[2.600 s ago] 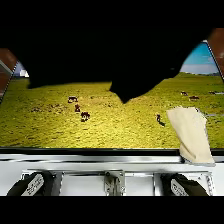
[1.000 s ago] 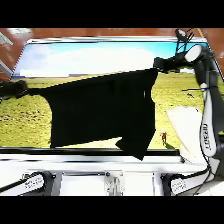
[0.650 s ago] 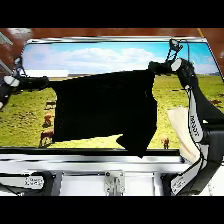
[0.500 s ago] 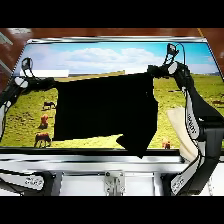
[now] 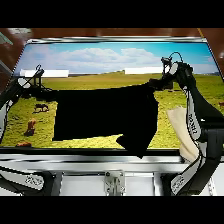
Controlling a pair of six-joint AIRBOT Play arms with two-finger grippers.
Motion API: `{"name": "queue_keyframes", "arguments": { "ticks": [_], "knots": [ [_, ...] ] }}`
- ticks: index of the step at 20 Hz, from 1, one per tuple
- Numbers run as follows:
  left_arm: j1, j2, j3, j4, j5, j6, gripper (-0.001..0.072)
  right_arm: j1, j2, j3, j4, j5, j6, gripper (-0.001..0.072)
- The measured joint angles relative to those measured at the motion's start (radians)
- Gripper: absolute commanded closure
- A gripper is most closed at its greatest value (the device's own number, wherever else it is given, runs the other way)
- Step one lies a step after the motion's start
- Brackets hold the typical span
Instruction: Fold the shirts.
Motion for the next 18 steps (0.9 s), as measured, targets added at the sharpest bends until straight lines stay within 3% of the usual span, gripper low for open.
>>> {"name": "queue_keyframes", "arguments": {
  "ticks": [3,4,5,6,11,13,16,18],
  "knots": [
    [0.003,-0.026,0.002,0.014,-0.081,-0.035,0.0669,0.000,-0.010,-0.001,0.000,0.097,0.000,0.0626],
    [0.003,-0.031,0.003,0.014,-0.100,-0.047,0.0618,-0.001,-0.012,-0.001,0.000,0.115,0.000,0.0404],
    [0.003,-0.035,0.005,0.018,-0.115,-0.054,0.0404,-0.001,-0.013,-0.001,-0.002,0.129,0.000,0.0099],
    [0.005,-0.038,0.012,0.022,-0.134,-0.063,0.0243,-0.002,-0.013,-0.001,-0.008,0.141,-0.002,0.0040],
    [0.058,-0.034,0.113,0.022,-0.335,-0.093,0.0212,-0.004,0.053,-0.001,-0.066,0.221,-0.038,0.0062],
    [0.106,-0.005,0.124,0.021,-0.439,-0.096,0.0156,-0.033,0.094,-0.003,-0.138,0.293,-0.055,0.0062],
    [0.203,0.097,-0.014,0.013,-0.524,-0.065,0.0154,-0.143,0.159,-0.069,-0.096,0.399,-0.069,0.0062],
    [0.284,0.184,-0.194,-0.023,-0.520,-0.013,0.0099,-0.232,0.203,-0.150,0.016,0.430,-0.078,0.0061]
  ]
}}
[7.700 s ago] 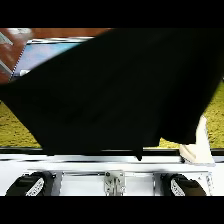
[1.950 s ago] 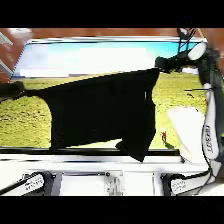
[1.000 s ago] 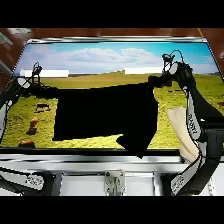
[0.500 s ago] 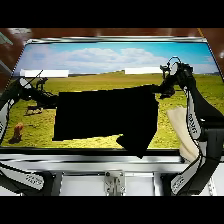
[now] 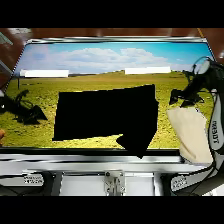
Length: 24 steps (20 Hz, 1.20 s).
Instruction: Fold the shirts.
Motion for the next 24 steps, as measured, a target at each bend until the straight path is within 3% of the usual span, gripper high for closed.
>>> {"name": "queue_keyframes", "arguments": {
  "ticks": [6,14,15,16,17,18,19,24],
  "knots": [
    [0.153,0.117,-0.398,-0.171,0.103,0.156,0.0099,-0.130,0.070,-0.148,0.234,-0.009,-0.027,0.0061],
    [0.158,0.114,-0.502,-0.267,0.207,0.195,0.0122,-0.151,0.082,-0.174,0.292,-0.043,-0.034,0.0061],
    [0.157,0.106,-0.505,-0.276,0.211,0.194,0.0212,-0.153,0.082,-0.175,0.293,-0.044,-0.034,0.0061],
    [0.156,0.097,-0.507,-0.278,0.217,0.192,0.0401,-0.153,0.082,-0.175,0.293,-0.044,-0.034,0.0061],
    [0.156,0.085,-0.509,-0.278,0.227,0.187,0.0507,-0.153,0.082,-0.175,0.294,-0.044,-0.034,0.0061],
    [0.156,0.076,-0.509,-0.281,0.230,0.184,0.0553,-0.153,0.082,-0.175,0.293,-0.042,-0.034,0.0061],
    [0.156,0.068,-0.510,-0.283,0.230,0.177,0.0670,-0.150,0.083,-0.178,0.283,-0.036,-0.034,0.0061],
    [0.156,0.052,-0.510,-0.289,0.216,0.174,0.0670,-0.088,0.083,-0.285,0.195,-0.016,-0.040,0.0060]
  ]
}}
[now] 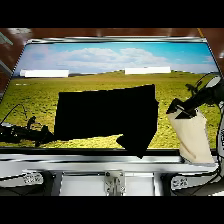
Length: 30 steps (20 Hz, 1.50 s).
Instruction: Fold the shirts.
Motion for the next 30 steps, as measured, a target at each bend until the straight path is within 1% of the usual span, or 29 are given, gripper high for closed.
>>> {"name": "queue_keyframes", "arguments": {
  "ticks": [4,6,9,10,11,13,14,15,18,21,23,27,30],
  "knots": [
    [0.000,-0.002,0.002,-0.002,-0.016,0.000,0.0670,0.092,0.000,-0.151,0.047,-0.042,-0.047,0.0062],
    [0.000,-0.002,0.003,-0.002,-0.024,0.002,0.0670,0.138,0.000,-0.214,0.050,-0.085,-0.058,0.0147],
    [0.000,-0.002,0.011,-0.002,-0.039,0.006,0.0670,0.183,0.000,-0.291,0.046,-0.150,-0.058,0.0147],
    [0.000,-0.002,0.017,-0.002,-0.043,0.007,0.0670,0.190,0.000,-0.310,0.049,-0.161,-0.058,0.0152],
    [0.000,-0.002,0.023,-0.002,-0.046,0.008,0.0670,0.195,0.001,-0.328,0.049,-0.170,-0.057,0.0172],
    [0.000,-0.002,0.036,-0.002,-0.051,0.008,0.0670,0.205,0.001,-0.351,0.052,-0.182,-0.055,0.0404],
    [0.000,-0.002,0.042,-0.002,-0.052,0.008,0.0670,0.211,0.001,-0.358,0.054,-0.201,-0.051,0.0569],
    [0.000,-0.002,0.047,-0.002,-0.053,0.009,0.0670,0.217,0.001,-0.364,0.058,-0.222,-0.047,0.0655],
    [0.000,-0.001,0.066,-0.002,-0.056,0.011,0.0671,0.234,0.031,-0.368,0.073,-0.274,-0.038,0.0654],
    [0.000,0.006,0.113,-0.014,-0.069,0.034,0.0671,0.240,0.108,-0.328,0.087,-0.276,-0.045,0.0656],
    [-0.002,0.010,0.162,-0.047,-0.083,0.033,0.0671,0.246,0.156,-0.276,0.109,-0.284,-0.040,0.0656],
    [-0.064,0.009,0.312,-0.121,-0.076,-0.013,0.0671,0.272,0.175,-0.116,0.140,-0.329,-0.003,0.0656],
    [-0.135,-0.021,0.454,-0.143,-0.011,-0.069,0.0672,0.274,0.129,0.038,0.132,-0.388,0.035,0.0656]
  ]
}}
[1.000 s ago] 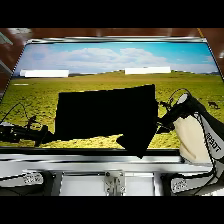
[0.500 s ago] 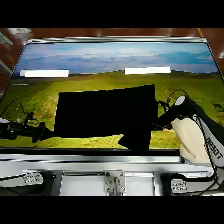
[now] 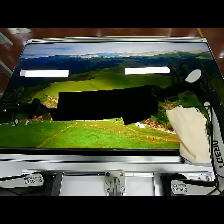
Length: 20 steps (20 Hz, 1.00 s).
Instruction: Fold the shirts.
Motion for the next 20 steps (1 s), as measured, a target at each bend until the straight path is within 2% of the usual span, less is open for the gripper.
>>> {"name": "queue_keyframes", "arguments": {
  "ticks": [6,11,12,13,14,15,20],
  "knots": [
    [-0.071,-0.193,0.274,-0.013,0.064,-0.122,0.0671,0.000,-0.208,0.261,-0.040,-0.071,0.059,0.0656],
    [-0.121,-0.345,0.365,-0.017,0.114,-0.162,0.0671,0.000,-0.348,0.319,-0.057,-0.141,0.083,0.0655],
    [-0.124,-0.364,0.372,-0.014,0.121,-0.164,0.0650,0.000,-0.368,0.323,-0.059,-0.152,0.084,0.0654],
    [-0.127,-0.378,0.377,-0.005,0.128,-0.164,0.0501,0.000,-0.386,0.325,-0.061,-0.159,0.087,0.0602],
    [-0.129,-0.388,0.381,0.005,0.127,-0.166,0.0209,0.000,-0.401,0.328,-0.062,-0.167,0.091,0.0328],
    [-0.130,-0.396,0.387,0.020,0.119,-0.169,0.0119,0.000,-0.410,0.329,-0.063,-0.174,0.088,0.0010],
    [-0.089,-0.402,0.466,0.051,-0.006,-0.182,0.0122,-0.035,-0.395,0.333,-0.090,-0.126,0.015,0.0005]
  ]
}}
